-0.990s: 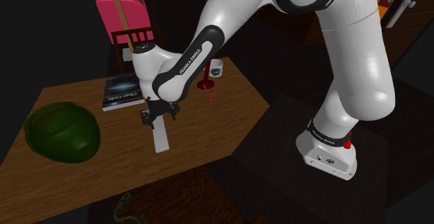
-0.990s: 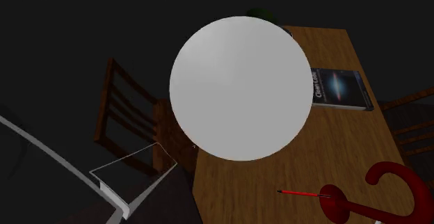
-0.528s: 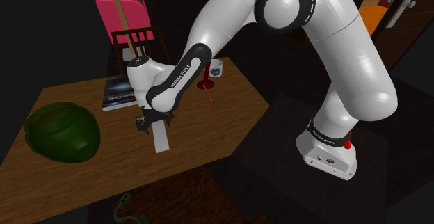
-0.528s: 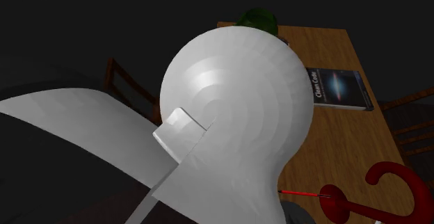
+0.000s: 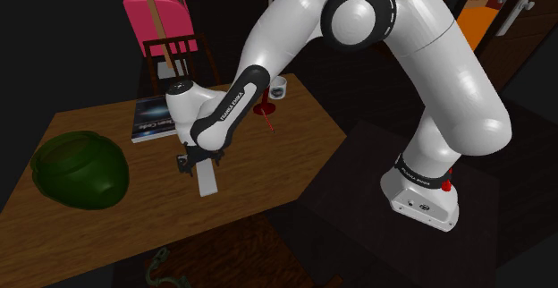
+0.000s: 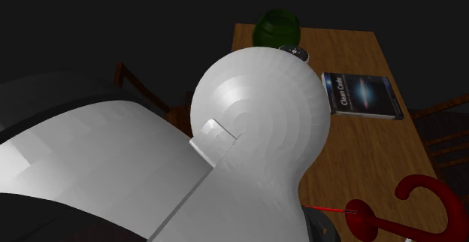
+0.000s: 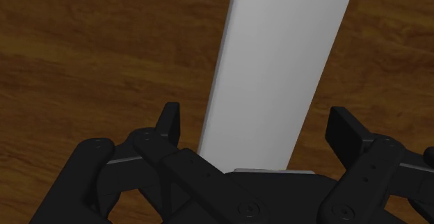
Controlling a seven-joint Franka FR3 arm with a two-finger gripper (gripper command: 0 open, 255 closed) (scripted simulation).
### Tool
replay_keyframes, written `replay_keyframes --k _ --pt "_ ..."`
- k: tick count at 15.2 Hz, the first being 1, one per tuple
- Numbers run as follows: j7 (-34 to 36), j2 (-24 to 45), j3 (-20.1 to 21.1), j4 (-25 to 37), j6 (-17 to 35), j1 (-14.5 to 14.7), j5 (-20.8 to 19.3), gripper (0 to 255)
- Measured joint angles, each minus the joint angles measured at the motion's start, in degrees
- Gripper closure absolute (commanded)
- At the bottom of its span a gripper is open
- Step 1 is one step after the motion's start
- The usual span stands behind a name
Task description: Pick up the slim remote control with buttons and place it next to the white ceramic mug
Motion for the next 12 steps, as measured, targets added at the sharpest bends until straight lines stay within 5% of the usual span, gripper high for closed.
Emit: replay_keyframes --k 2,3,12 --pt "0.0 0.0 0.0 0.0 0.0 0.0 0.0 0" --pt "0.0 0.0 0.0 0.0 0.0 0.0 0.0 255" --pt "0.0 0.0 0.0 0.0 0.0 0.0 0.0 255"
